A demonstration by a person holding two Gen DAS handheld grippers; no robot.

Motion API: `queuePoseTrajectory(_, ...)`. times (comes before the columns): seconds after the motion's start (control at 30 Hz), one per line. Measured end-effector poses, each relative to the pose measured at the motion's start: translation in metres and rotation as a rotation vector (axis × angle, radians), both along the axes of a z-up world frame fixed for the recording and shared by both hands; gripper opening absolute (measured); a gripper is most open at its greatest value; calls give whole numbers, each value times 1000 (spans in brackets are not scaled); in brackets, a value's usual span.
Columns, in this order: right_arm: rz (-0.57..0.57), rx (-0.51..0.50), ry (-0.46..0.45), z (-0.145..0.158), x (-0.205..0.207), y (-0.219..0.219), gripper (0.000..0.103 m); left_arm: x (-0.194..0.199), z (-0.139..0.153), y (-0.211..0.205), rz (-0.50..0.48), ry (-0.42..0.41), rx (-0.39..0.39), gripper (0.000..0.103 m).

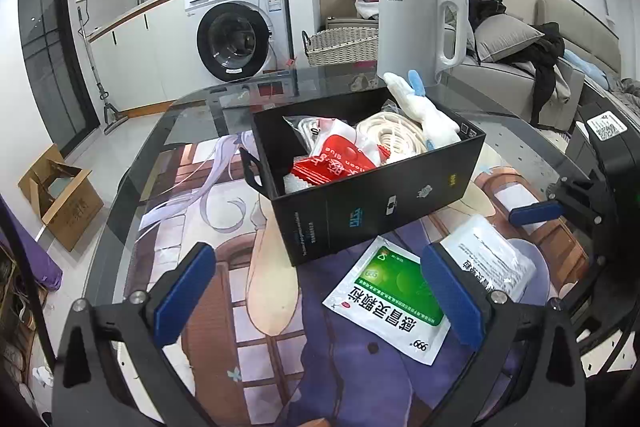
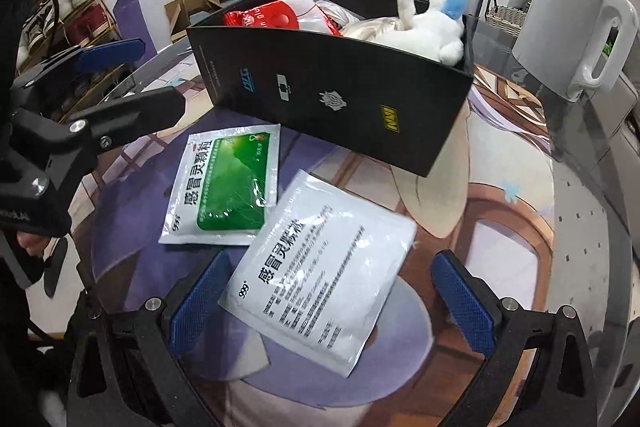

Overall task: Organize soft objects
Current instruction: 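Grasp the green sachet with the left tool while the right tool grasps the white sachet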

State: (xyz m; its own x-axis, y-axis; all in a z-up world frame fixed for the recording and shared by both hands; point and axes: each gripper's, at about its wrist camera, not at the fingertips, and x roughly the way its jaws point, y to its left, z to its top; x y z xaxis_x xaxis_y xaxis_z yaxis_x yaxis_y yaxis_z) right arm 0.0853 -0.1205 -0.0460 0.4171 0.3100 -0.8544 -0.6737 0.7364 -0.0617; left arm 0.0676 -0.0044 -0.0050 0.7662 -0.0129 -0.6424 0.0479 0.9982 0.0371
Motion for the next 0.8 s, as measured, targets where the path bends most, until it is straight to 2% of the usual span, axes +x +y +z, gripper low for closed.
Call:
queuePoseTrajectory(0.1, 19, -5, 7, 2, 1, -11, 102, 1, -2, -2, -17, 19, -15, 103)
queuePoseTrajectory(0.23, -11, 6, -1, 1, 9, -24, 102, 2, -7, -9, -45, 50, -11, 103)
queuePoseTrajectory(0.43, -28, 21, -28, 1, 13, -23, 102, 4, -20, -25, -119, 119, -2, 103)
queuePoseTrajectory(0.6, -29, 21, -26, 1, 15, -23, 102, 3, -32, -41, -178, 176, 54, 103)
queuePoseTrajectory(0.7, -26, 23, -26, 1, 14, -24, 102, 3, -36, -45, -186, 204, 94, 103)
queuePoseTrajectory(0.8, -25, 22, -25, 1, 14, -25, 102, 1, -34, -40, -186, 224, 99, 103)
